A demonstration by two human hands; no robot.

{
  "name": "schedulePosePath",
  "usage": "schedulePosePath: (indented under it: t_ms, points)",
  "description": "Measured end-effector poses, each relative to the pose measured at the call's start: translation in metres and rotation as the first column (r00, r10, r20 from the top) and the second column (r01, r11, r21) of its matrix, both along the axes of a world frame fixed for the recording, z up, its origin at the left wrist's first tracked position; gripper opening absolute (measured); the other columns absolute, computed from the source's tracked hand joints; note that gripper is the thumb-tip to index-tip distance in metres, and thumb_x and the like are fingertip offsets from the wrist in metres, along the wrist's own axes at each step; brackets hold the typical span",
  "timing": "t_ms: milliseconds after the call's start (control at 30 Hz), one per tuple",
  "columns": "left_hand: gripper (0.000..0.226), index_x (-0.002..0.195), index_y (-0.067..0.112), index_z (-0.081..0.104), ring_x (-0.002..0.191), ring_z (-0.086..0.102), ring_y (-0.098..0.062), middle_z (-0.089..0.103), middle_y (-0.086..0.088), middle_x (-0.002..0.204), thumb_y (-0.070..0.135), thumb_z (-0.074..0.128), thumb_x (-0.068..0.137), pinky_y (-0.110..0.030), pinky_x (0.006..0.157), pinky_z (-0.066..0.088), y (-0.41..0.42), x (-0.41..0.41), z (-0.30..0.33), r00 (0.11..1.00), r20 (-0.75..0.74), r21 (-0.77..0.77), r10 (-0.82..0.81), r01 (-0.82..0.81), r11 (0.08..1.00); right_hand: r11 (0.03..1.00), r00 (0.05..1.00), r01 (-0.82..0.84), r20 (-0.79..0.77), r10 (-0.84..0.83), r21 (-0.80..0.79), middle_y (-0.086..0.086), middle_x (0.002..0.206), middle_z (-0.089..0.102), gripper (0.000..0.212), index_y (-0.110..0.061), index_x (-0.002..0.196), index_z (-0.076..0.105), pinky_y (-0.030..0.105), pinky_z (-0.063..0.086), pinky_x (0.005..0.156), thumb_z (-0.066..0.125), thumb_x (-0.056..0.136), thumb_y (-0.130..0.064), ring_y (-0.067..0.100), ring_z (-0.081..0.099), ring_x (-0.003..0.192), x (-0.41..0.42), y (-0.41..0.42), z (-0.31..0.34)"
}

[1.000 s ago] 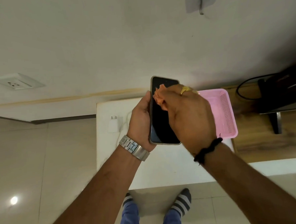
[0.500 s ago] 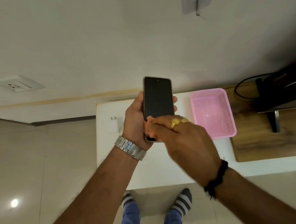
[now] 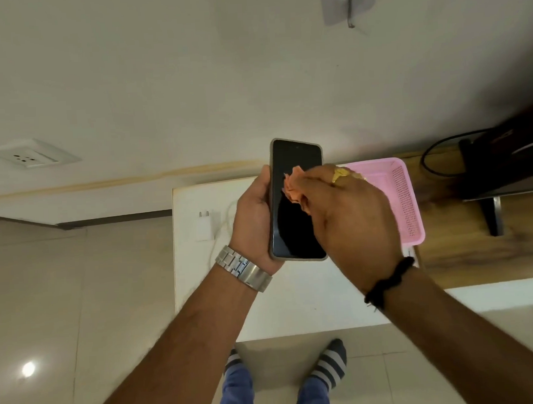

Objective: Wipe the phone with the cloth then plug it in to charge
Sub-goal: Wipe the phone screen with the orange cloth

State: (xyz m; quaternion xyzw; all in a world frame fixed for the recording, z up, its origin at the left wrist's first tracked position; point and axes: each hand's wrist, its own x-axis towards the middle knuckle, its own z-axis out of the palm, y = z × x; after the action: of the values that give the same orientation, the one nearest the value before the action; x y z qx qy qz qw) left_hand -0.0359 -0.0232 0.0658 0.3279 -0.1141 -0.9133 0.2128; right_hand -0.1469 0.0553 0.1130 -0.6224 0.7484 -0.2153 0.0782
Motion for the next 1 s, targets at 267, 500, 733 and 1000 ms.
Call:
schedulePosePath:
  t_ms: [267,500,733,1000]
  points:
    - [0.064,0.118,0.007,0.074,0.099,0.070,-0.031,0.072,-0.017,0.114,0.058,0.038,0.101,-0.043,0.092,0.056,-0.006,0.002,-0.003,0.999,0.035,-0.006,-0.024,0.024,1.000,0.996,0.994,-0.084,-0.067,0.086,0.037,0.007,0.113,0.072,0.027,-0.015,0.123,0.070,0.040,0.061,0.079,0.062,0.099,-0.024,0.028,0.069,0.096,-0.002,0.007,0.001]
    - [0.067,0.131,0.009,0.066,0.102,0.064,-0.032,0.065,-0.022,0.125,0.060,0.033,0.102,-0.043,0.091,0.053,-0.021,0.001,0.001,0.997,0.069,-0.058,0.032,-0.028,0.998,0.983,0.984,-0.179,-0.012,0.180,0.040,0.010,0.107,0.075,0.033,-0.012,0.118,0.072,0.034,0.060,0.077,0.077,0.086,-0.013,0.028,0.073,0.089,0.017,0.022,-0.003]
    - [0.064,0.127,0.009,0.070,0.102,0.066,-0.031,0.069,-0.019,0.122,0.058,0.039,0.100,-0.042,0.096,0.052,-0.018,-0.006,0.005,0.999,0.043,-0.049,0.000,0.002,0.999,0.997,0.997,-0.079,0.003,0.080,-0.022,0.005,0.103,0.072,0.020,-0.016,0.115,0.071,0.031,0.059,0.074,0.064,0.097,-0.023,0.022,0.067,0.084,0.019,0.003,0.000]
    - [0.067,0.136,0.007,0.061,0.117,0.056,-0.034,0.055,-0.022,0.134,0.060,0.039,0.100,-0.043,0.105,0.045,-0.014,-0.010,0.013,0.999,0.034,0.019,0.000,-0.001,1.000,0.997,1.000,0.019,0.011,-0.018,-0.077,0.007,0.104,0.073,0.032,-0.014,0.110,0.072,0.036,0.061,0.071,0.045,0.101,-0.028,0.027,0.069,0.085,0.001,0.001,0.001]
